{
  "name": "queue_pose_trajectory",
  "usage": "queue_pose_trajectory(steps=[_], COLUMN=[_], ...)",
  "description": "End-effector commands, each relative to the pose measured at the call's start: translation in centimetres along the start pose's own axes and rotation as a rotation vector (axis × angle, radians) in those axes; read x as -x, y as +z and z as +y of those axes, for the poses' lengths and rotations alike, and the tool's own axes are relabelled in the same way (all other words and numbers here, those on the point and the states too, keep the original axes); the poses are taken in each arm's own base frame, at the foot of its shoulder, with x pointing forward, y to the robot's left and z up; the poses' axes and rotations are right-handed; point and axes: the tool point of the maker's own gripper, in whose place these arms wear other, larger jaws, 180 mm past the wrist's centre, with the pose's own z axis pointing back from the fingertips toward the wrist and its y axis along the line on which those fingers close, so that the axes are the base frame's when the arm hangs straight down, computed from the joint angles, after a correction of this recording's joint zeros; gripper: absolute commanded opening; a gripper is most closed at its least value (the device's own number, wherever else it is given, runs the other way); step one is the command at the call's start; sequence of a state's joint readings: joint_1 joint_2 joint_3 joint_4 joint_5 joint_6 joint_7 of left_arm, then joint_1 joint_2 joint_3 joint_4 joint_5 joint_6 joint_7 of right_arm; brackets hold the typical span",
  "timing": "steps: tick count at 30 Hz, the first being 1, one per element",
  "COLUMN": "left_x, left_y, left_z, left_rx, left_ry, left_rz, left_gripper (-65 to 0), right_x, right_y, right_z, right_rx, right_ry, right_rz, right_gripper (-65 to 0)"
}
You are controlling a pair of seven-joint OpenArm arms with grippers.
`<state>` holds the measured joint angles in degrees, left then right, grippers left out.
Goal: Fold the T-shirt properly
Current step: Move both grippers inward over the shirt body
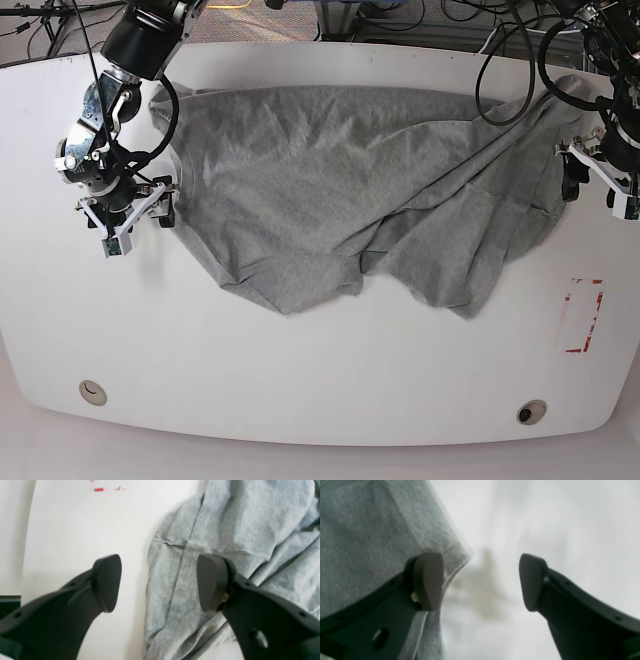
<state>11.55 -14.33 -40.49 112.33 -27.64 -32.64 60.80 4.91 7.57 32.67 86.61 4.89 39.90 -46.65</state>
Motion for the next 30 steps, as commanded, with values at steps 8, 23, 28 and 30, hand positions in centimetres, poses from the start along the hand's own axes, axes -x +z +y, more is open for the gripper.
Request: queue_pose_trajectory(steps=[8, 23, 28, 30], left_x=[-1.2, -1.1, -1.1, -1.1], left_y=[0.4, 0.4, 0.4, 0.4], left_z=[0.3, 0.4, 0.4, 0.4], left_rx=[-0.008, -0.009, -0.009, -0.010], left_ry=[-0.016, -0.015, -0.015, -0.016], left_rz=[-0.043, -0.039, -0.039, -0.040], left_gripper=[-21.1, -21.1, -21.1, -21.1], right_x=[-2.0, -0.5, -0.3, -0.2], right_y=[-1.9, -5.0, -5.0, -5.0], right_z=[3.3, 4.7, 4.8, 4.8], right_rx=[-0.099, -0.173, -0.175, -0.175], right_ry=[0.049, -0.057, -0.057, -0.057], right_rz=[-0.027, -0.028, -0.024, -0.021], right_gripper=[-19.7, -20.0, -20.5, -20.6])
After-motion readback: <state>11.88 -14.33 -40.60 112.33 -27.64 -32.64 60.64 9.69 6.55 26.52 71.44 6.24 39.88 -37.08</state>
